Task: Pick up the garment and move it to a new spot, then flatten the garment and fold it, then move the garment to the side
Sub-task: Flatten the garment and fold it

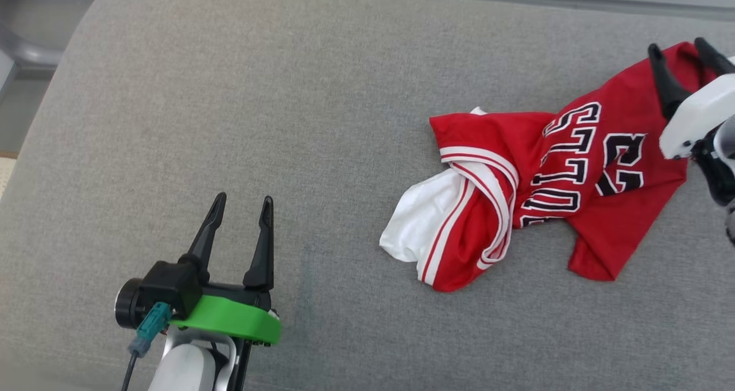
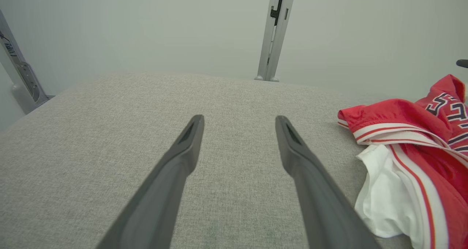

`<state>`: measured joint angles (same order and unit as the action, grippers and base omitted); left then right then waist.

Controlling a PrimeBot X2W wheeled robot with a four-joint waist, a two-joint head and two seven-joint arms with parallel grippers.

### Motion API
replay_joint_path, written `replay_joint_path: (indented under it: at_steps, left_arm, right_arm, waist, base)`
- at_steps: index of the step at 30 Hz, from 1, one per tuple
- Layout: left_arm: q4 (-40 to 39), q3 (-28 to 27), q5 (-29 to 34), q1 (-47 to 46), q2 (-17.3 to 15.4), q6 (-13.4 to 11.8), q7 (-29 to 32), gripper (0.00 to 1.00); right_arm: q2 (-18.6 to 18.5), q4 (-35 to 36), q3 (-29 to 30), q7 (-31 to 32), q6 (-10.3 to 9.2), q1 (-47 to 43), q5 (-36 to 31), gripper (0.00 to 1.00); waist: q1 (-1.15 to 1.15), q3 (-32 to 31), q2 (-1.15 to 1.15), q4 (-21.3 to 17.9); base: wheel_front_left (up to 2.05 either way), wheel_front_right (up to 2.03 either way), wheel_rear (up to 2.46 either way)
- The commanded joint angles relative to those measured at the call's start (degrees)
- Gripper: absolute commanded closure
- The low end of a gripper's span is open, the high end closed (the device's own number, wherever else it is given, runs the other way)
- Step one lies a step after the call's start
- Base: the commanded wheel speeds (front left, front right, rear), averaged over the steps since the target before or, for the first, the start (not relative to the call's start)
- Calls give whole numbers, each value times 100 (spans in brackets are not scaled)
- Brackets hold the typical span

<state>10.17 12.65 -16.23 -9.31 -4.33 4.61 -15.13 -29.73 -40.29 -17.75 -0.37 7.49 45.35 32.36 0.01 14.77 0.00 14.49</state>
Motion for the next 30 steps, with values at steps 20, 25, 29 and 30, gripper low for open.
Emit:
replay_joint_path:
  at_steps: [20,25,29,30]
  left_arm:
    - [-152,-204,-187,937,-272,-167,45,0]
    - [-184,-175,-166,1013,-261,-177,33,0]
    - [-213,-155,-169,982,-243,-191,20,0]
    - [-214,-149,-163,974,-244,-189,18,0]
  right_arm:
    - [1320,2734,796,-1483,-1,-3499,-822,0]
    - [1740,3284,1290,-1484,0,-4196,-1182,0]
    - [1891,3368,1399,-1485,0,-4409,-1360,0]
    - [1908,3374,1408,-1485,0,-4416,-1378,0]
  waist:
    - [-1,-1623,0,-1399]
    - [-1,-1611,0,-1462]
    - [-1,-1608,0,-1475]
    - [-1,-1606,0,-1472]
  base:
    - [0,0,0]
    - [0,0,0]
    - [0,0,0]
    - [0,0,0]
